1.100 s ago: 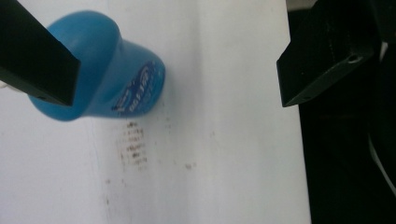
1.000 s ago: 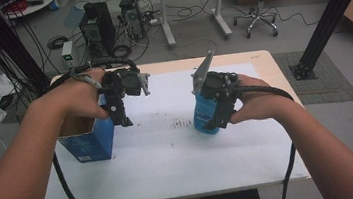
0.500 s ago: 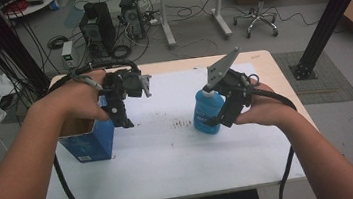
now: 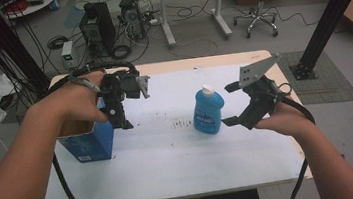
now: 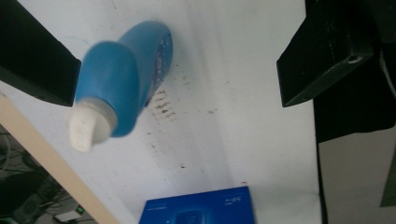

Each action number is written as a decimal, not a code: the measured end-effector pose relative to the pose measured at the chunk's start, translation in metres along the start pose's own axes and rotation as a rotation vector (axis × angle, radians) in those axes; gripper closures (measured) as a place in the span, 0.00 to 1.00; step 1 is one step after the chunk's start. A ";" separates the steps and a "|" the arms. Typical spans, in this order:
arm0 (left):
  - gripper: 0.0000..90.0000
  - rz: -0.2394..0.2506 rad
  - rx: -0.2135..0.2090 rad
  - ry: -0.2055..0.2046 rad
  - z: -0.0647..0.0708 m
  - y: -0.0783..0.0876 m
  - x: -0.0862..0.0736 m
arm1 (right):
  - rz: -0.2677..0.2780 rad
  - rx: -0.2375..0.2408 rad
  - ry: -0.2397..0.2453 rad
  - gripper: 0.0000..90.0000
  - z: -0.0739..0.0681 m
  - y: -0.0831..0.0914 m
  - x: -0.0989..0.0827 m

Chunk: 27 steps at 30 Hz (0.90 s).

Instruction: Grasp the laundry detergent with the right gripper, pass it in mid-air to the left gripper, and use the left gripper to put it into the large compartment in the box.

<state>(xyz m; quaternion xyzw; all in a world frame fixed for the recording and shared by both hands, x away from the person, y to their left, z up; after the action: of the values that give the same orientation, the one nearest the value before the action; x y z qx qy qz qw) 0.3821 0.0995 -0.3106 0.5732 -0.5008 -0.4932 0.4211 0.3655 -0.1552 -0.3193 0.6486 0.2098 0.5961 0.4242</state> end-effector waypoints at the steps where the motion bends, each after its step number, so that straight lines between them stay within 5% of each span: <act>1: 0.00 0.002 -0.001 0.004 0.001 0.000 -0.001 | 0.020 -0.009 -0.029 0.00 0.005 0.002 -0.009; 13: 0.00 0.003 -0.003 0.004 0.003 -0.001 -0.004 | 0.061 -0.050 -0.135 0.00 0.028 -0.009 -0.044; 27: 0.00 0.009 -0.003 0.006 0.006 -0.002 -0.005 | 0.063 -0.038 -0.199 0.00 0.050 -0.051 -0.065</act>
<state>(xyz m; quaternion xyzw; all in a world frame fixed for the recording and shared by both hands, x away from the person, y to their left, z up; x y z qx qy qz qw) 0.3765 0.1044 -0.3124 0.5716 -0.5015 -0.4904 0.4256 0.4117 -0.1925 -0.3952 0.7027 0.1346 0.5457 0.4363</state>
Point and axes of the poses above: each handheld gripper's, and its own axes: y roughly backward along the jaws, x roughly out of its top, z roughly to its right, the point moved 10 cm from there along -y, roughly forward along the jaws, and after that the axes turned 13 degrees about -z, right-handed, at the moved point
